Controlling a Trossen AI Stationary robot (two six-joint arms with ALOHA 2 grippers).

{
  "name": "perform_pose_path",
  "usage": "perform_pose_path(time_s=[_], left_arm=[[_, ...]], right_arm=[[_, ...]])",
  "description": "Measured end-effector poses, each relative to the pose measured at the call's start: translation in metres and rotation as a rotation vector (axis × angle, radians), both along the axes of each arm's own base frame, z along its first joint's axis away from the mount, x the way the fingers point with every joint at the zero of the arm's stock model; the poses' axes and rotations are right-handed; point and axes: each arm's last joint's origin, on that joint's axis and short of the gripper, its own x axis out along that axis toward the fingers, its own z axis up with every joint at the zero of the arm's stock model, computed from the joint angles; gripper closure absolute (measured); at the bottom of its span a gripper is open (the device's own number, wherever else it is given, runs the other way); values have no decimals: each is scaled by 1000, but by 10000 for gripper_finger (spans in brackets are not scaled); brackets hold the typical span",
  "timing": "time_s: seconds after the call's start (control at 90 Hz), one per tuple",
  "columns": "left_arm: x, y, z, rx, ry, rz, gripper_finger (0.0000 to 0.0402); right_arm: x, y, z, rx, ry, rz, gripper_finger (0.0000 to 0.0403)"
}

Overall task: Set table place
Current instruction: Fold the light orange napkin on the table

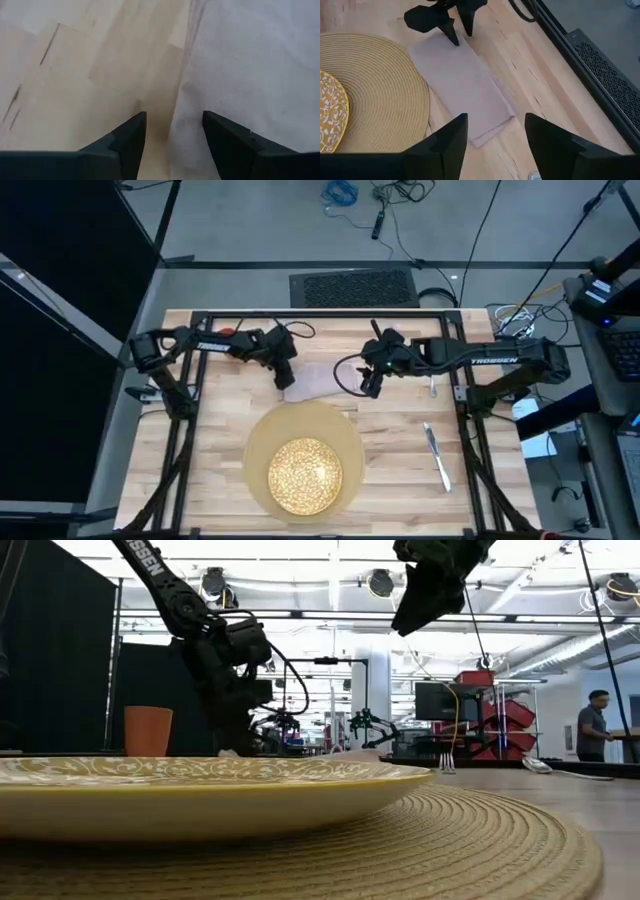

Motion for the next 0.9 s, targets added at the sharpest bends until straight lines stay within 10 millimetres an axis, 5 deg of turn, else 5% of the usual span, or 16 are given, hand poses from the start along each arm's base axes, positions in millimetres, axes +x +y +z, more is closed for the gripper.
perform_pose_path(time_s=[0.3, 0.6, 0.9], left_arm=[[5, -3, 8, 55, -53, -37, 389], [5, -3, 16, 63, -51, -34, 399], [-14, -8, 50, 48, 145, 79, 398]], right_arm=[[-1, -3, 0, -48, 8, -34, 220], [-2, -9, 0, -50, 13, -51, 220], [-10, -10, -7, -13, 102, -106, 220]])
